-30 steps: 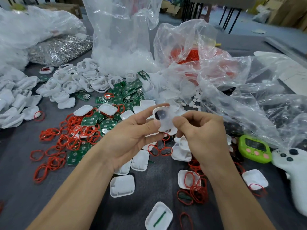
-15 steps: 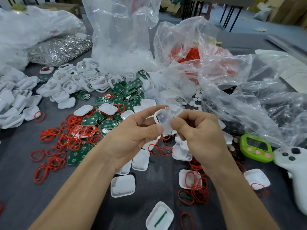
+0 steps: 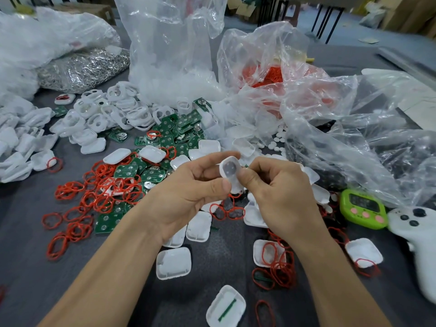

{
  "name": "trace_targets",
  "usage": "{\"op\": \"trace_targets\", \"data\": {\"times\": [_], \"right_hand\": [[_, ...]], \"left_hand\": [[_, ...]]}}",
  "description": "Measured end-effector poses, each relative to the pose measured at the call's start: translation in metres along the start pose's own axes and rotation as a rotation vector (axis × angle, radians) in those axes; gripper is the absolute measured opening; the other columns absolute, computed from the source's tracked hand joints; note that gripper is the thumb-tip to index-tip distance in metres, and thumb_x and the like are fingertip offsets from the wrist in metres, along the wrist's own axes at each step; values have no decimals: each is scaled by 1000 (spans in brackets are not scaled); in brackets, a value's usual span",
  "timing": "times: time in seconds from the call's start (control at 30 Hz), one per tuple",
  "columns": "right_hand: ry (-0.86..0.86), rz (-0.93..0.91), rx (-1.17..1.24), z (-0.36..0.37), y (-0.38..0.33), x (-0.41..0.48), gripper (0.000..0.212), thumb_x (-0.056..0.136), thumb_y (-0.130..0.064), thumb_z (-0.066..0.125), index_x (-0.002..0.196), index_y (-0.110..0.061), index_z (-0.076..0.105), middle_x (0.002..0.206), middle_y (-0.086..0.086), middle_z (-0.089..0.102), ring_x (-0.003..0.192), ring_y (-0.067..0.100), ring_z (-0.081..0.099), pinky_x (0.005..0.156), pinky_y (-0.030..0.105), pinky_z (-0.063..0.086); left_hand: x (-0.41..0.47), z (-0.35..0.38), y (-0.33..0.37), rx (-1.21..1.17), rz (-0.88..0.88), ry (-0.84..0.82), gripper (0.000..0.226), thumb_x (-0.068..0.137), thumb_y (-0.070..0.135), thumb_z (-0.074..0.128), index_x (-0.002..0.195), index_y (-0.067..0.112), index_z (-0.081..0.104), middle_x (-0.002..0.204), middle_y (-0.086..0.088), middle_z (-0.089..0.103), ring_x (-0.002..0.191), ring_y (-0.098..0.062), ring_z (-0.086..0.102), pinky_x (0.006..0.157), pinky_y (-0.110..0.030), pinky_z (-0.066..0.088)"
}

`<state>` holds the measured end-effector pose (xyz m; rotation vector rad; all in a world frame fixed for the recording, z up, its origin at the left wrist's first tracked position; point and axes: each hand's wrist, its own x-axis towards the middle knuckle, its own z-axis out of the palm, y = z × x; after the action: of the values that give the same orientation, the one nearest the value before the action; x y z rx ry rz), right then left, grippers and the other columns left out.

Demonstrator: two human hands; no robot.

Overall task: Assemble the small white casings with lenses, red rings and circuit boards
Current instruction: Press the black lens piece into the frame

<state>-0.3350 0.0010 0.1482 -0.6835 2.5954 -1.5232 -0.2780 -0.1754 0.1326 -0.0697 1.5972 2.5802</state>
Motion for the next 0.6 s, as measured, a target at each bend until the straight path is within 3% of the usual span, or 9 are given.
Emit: {"op": "trace_targets", "data": {"times": [0.17,0.23,0.3,0.43,0.6], "right_hand": [[69,1,-122,0,0,-2,50,88,-56,67,57,-19,55,44,-9,44,46,9,41,47,23,32],[80,32,-29,-3,0,0,53,83,-61,65,51,-21,50,42,-11,35,43,9,33,46,20,29],[79,90,140,-7,4,4,55,83,-62,63,51,-19,49,46,-10,32,46,8,29,49,26,29],[-90,210,288,-8,9,8,51,82,-62,63,63,-16,71,53,4,65,44,12,46,51,30,36],[-198,210,307,-7,7,6,50,79,-57,67,77,-7,74,57,8,68,46,20,46,51,33,39]], "left_hand": [[0,1,1,-6,-7,-32,52,70,13,81,120,22,76,100,-4,76,89,-14,72,77,-21,58],[0,0,1,9,-10,-26,56,72,2,85,123,20,74,104,-5,75,91,-15,71,77,-22,59],[0,0,1,8,-21,-18,50,80,0,73,126,18,72,107,-5,74,88,-13,70,77,-21,58],[-1,2,1,-11,-23,-15,48,82,2,64,127,15,71,101,-1,74,82,-10,67,71,-20,56],[-1,1,3,91,-17,18,49,81,4,66,127,23,73,98,2,71,81,-10,58,76,-24,44]]}}
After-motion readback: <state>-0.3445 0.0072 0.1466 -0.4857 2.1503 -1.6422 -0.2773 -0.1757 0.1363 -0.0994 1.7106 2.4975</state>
